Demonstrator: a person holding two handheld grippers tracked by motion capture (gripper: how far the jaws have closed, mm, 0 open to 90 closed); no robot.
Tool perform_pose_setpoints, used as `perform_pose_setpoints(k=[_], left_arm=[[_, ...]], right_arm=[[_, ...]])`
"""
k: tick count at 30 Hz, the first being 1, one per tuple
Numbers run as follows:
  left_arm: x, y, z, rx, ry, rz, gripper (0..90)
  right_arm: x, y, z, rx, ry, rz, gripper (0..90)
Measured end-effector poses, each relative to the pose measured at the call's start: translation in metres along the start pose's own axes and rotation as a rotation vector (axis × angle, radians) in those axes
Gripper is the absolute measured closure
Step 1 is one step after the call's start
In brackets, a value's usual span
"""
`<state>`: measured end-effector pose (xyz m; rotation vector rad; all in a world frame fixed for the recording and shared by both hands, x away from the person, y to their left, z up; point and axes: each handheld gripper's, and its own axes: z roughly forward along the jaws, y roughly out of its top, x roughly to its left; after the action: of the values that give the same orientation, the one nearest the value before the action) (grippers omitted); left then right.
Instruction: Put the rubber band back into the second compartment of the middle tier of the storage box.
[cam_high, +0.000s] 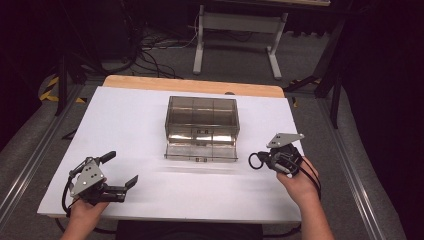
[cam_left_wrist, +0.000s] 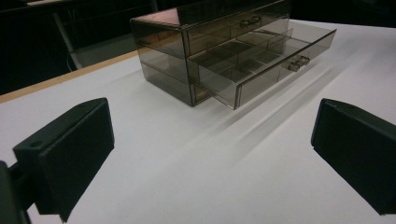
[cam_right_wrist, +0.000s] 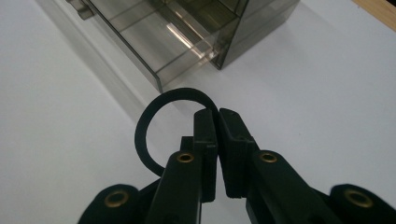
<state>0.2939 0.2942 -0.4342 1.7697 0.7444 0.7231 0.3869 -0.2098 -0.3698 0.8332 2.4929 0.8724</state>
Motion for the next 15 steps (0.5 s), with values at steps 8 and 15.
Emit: perform_pose_setpoints(k=[8, 15], left_arm=[[-0.001, 0.0, 0.0, 0.0, -0.011, -0.013, 0.2], [-0.001, 0.0, 0.0, -0.001, -0.008, -0.011, 0.2]], right_arm=[[0.003, 0.021, 0.002, -0.004, 0.016, -0.034, 86.2], [0.012, 0.041, 0.01, -0.009, 0.031, -0.07, 86.2]])
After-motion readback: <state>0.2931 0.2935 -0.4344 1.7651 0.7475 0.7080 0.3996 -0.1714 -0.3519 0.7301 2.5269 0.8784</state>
